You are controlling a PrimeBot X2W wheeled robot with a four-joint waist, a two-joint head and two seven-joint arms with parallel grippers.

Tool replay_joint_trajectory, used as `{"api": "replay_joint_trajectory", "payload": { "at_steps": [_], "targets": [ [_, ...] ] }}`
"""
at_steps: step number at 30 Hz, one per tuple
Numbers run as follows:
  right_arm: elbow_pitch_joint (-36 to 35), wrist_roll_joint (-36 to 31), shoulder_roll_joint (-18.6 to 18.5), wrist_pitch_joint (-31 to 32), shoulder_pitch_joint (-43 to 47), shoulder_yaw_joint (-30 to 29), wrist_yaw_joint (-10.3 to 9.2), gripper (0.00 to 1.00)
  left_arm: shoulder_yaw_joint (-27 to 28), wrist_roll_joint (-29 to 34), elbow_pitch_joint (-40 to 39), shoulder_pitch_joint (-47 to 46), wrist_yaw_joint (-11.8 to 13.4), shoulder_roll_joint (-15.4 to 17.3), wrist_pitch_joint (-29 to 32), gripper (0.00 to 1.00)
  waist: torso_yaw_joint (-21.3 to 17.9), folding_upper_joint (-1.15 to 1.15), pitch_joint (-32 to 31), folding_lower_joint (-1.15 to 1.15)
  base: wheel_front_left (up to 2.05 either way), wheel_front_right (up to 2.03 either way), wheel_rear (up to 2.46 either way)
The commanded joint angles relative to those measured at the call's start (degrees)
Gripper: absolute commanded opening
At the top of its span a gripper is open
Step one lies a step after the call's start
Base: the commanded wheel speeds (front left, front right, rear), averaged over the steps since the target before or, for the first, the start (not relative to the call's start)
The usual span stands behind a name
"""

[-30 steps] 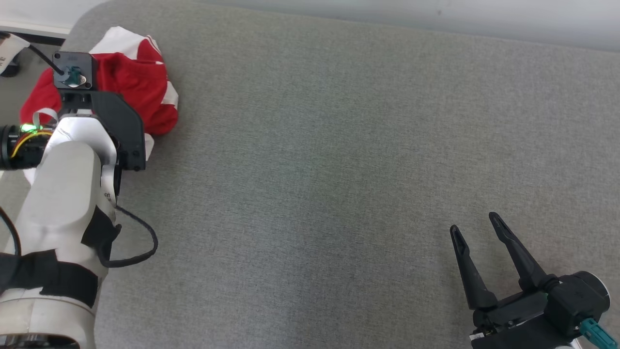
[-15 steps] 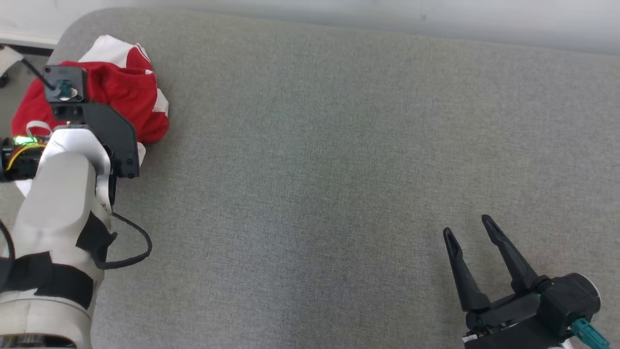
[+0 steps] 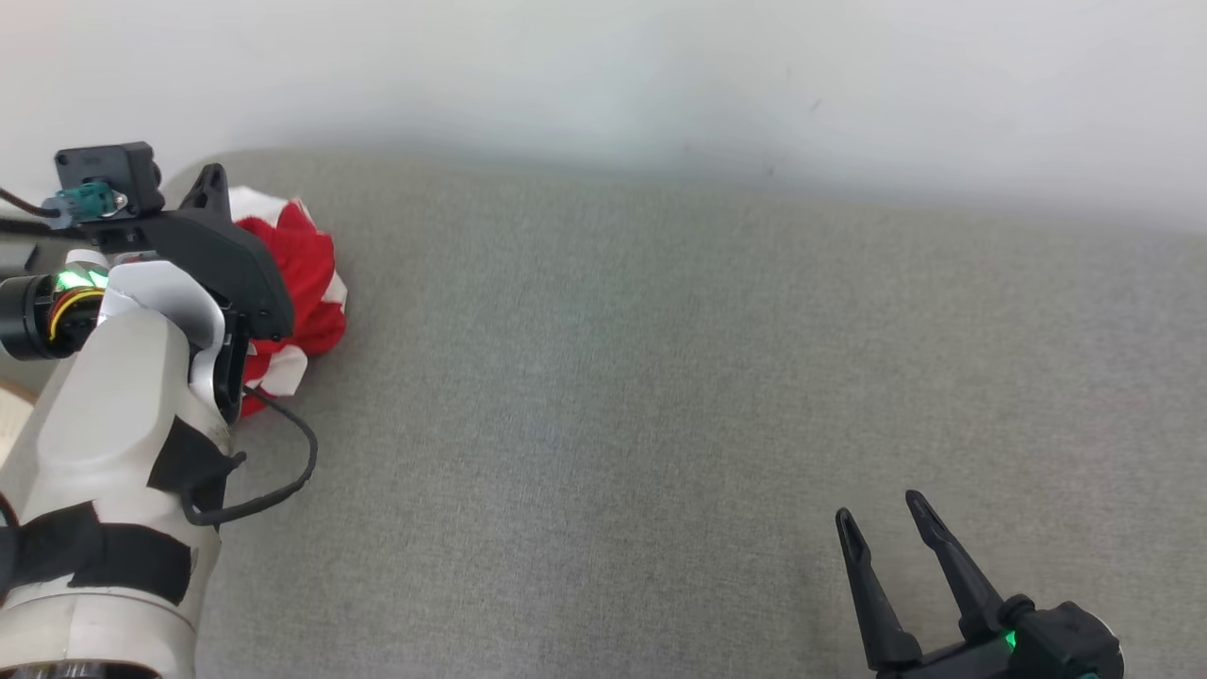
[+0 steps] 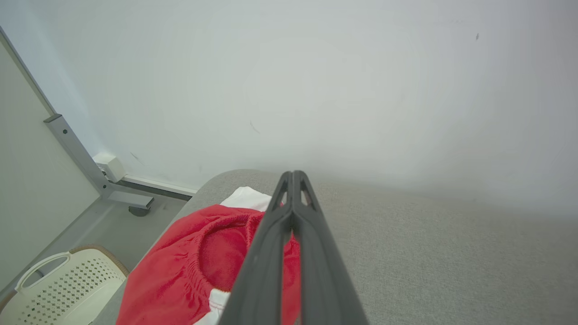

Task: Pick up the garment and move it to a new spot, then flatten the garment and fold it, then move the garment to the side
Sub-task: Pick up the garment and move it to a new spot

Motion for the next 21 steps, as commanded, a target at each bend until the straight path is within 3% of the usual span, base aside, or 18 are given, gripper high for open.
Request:
{"api": "replay_joint_trajectory", "payload": {
  "at_steps": [1,7,8,9,21],
  "targets": [
    [0.1,0.0,0.3,-0.1,0.8,-0.1,0.19,1.0,-0.4,0.3,-0.1,0.5,-0.2,0.1,0.2,0.0,-1.6,0.0,-4.4,0.01,0.0,0.0,0.0],
    [-0.2,-0.2,1.0,-0.1,2.5,-1.2,0.19,1.0,-2.5,2.2,-0.6,2.0,1.4,1.6,0.3,0.0,-2.3,0.0,-5.6,0.01,0.0,0.0,0.0],
    [-0.2,-0.4,0.9,-0.1,2.6,-1.4,0.19,1.0,-2.6,2.5,-0.5,2.6,2.1,1.9,0.1,0.18,-2.3,0.0,-5.4,0.01,0.0,0.0,0.0],
    [-0.2,-0.5,0.6,-0.1,2.6,-1.6,0.19,1.0,-2.3,2.1,0.2,3.4,3.0,2.2,0.7,1.0,-2.3,0.0,-4.6,0.01,0.0,0.0,0.0],
    [-2.2,-0.1,-2.9,-0.1,-1.6,-1.4,0.19,1.0,-1.7,0.4,4.9,2.3,6.4,4.2,8.4,1.0,-3.2,0.0,4.6,0.01,0.0,0.0,0.0]
  ]
}}
